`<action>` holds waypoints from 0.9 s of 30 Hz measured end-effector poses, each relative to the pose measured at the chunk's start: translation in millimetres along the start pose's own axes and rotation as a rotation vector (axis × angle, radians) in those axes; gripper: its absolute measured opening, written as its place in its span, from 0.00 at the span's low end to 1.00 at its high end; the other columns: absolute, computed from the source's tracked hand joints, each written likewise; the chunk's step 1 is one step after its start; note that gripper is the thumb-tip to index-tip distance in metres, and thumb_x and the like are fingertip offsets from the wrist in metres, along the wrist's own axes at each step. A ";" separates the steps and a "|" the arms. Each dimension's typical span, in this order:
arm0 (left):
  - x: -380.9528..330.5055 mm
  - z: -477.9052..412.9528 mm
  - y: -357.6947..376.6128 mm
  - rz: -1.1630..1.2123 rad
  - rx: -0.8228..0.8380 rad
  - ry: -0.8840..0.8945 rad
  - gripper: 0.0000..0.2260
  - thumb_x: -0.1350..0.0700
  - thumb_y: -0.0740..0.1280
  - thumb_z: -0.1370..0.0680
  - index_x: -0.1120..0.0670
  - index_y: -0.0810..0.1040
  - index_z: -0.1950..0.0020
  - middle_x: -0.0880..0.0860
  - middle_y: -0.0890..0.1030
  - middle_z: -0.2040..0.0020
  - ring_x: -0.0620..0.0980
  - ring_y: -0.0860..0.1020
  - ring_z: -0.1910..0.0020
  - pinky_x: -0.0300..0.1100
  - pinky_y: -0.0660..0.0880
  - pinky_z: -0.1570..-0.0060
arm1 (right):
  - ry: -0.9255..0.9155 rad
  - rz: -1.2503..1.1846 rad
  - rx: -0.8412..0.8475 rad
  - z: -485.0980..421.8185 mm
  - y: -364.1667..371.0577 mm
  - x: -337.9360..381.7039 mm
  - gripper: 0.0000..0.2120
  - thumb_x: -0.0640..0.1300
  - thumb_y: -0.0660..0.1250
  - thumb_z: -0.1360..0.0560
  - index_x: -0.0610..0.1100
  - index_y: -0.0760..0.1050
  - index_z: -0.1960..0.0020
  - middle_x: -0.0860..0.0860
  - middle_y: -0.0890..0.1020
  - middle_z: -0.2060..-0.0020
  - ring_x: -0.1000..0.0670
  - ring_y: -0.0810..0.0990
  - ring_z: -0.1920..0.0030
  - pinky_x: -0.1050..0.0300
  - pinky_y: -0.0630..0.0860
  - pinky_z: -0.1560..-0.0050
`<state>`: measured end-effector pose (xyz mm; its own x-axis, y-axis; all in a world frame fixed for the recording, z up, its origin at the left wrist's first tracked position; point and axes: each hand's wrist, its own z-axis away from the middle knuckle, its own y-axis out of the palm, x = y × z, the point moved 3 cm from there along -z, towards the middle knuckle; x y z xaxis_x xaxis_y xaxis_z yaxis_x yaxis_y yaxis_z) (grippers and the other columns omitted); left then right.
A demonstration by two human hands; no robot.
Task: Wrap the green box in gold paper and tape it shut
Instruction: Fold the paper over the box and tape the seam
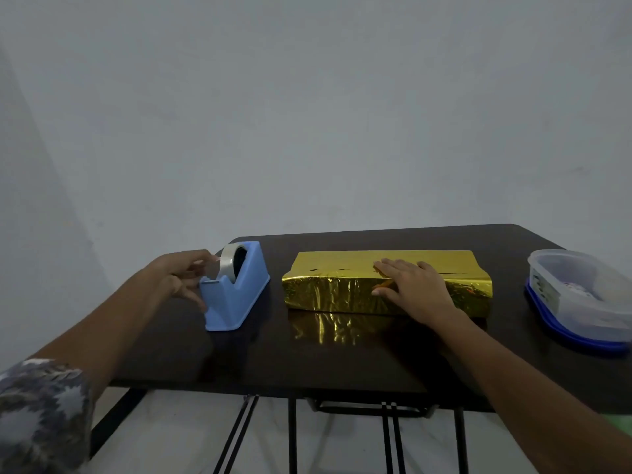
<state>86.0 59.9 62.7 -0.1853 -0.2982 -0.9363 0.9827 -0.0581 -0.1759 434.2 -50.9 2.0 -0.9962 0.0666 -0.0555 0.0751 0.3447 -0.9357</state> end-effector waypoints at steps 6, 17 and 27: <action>7.0 5.4 -3.7 0.213 -0.055 0.137 0.04 0.59 0.68 0.25 0.57 0.75 0.59 0.52 0.73 0.56 0.53 0.74 0.49 0.69 0.69 0.76 | 0.006 -0.016 0.006 1.3 -1.0 1.3 0.29 0.63 0.50 0.23 0.53 0.55 0.25 0.54 0.60 0.25 0.52 0.59 0.26 0.50 0.56 0.27; 27.6 10.4 -4.2 0.399 -0.113 0.292 0.04 0.61 0.66 0.24 0.56 0.76 0.59 0.51 0.75 0.56 0.49 0.75 0.50 0.56 0.75 0.65 | 0.006 -0.004 0.003 0.7 -1.1 0.1 0.30 0.63 0.50 0.23 0.52 0.55 0.25 0.53 0.61 0.26 0.52 0.60 0.26 0.50 0.57 0.28; 52.0 13.7 1.6 0.487 -0.163 0.309 0.06 0.64 0.65 0.26 0.57 0.74 0.62 0.52 0.75 0.62 0.45 0.75 0.60 0.46 0.75 0.59 | 0.014 0.006 0.002 1.0 -1.7 1.3 0.30 0.63 0.51 0.23 0.52 0.56 0.25 0.53 0.62 0.26 0.51 0.61 0.26 0.49 0.58 0.28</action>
<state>78.0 31.3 17.9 0.2720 0.0387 -0.9615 0.9464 0.1701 0.2746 432.7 -52.3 3.2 -0.9950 0.0823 -0.0564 0.0814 0.3425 -0.9360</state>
